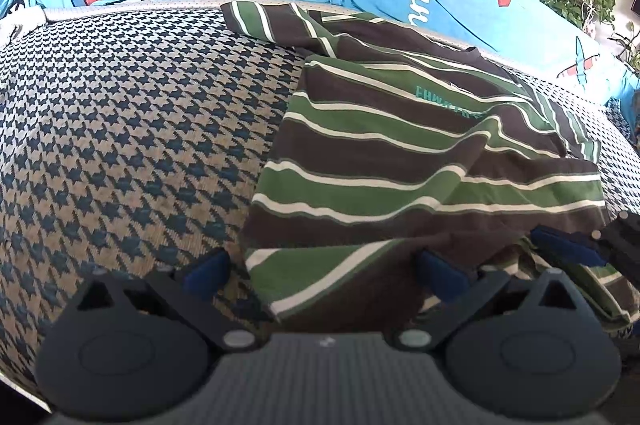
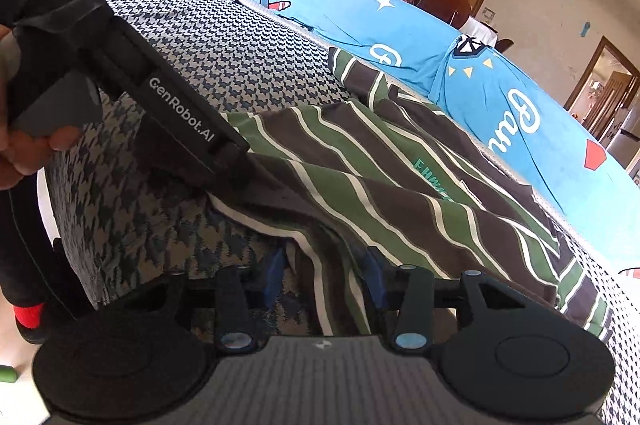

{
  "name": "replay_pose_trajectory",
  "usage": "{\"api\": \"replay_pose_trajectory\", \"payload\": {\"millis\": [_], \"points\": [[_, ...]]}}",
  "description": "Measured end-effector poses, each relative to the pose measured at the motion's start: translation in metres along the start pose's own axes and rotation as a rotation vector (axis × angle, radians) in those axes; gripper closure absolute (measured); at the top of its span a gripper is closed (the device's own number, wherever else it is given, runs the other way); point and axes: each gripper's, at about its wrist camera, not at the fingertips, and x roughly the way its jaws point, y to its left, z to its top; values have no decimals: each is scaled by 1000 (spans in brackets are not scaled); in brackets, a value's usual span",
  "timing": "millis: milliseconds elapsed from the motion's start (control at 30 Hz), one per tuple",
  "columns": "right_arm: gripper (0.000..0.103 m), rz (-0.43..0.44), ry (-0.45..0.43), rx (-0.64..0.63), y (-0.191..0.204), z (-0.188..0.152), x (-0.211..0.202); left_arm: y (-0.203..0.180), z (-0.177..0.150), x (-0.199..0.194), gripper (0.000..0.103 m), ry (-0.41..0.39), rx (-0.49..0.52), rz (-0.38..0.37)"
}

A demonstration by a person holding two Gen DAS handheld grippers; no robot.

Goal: Fold clothes

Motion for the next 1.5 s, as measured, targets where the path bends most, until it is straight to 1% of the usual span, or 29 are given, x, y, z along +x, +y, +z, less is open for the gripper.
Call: {"api": "replay_pose_trajectory", "payload": {"millis": [167, 267, 333, 367, 400, 567, 633, 700, 767, 900, 1100, 1167, 1267, 1367, 1500], "points": [[59, -17, -33, -23, -2, 5, 5, 1, 1, 0, 0, -1, -6, -4], [60, -4, -46, -15, -5, 8, 8, 2, 1, -1, 0, -2, -15, -9], [66, 24, -49, 6, -7, 8, 10, 3, 1, -1, 0, -2, -20, -12], [73, 42, -48, 14, -7, 9, 11, 3, 1, -1, 0, -3, -23, -14], [76, 59, -47, 21, -7, 9, 13, 4, 2, -1, 0, -3, -26, -16], [81, 74, -52, 56, -10, 10, 15, 8, 3, -3, 0, -7, -53, -30], [85, 78, -55, 78, -12, 11, 15, 11, 4, -5, 0, -9, -74, -39], [93, 80, -55, 98, -14, 11, 15, 15, 5, -6, 0, -14, -100, -46], [97, 81, -53, 120, -16, 10, 14, 20, 6, -8, 0, -24, -131, -42], [97, 120, -68, 223, -24, 10, 4, 30, 8, -15, 0, -52, -182, -38], [97, 260, -111, 405, -40, 7, -20, 43, 10, -28, 0, -104, -238, -43], [97, 281, -123, 421, -38, 7, -30, 48, 11, -32, 0, -122, -257, -45], [97, 309, -116, 446, -29, 5, -38, 54, 12, -39, 0, -147, -284, -47], [97, 332, -108, 477, -21, 1, -44, 56, 11, -39, 0, -133, -287, -45], [97, 339, -105, 520, -22, -2, -43, 59, 7, -34, 0, -66, -305, -101]]}}
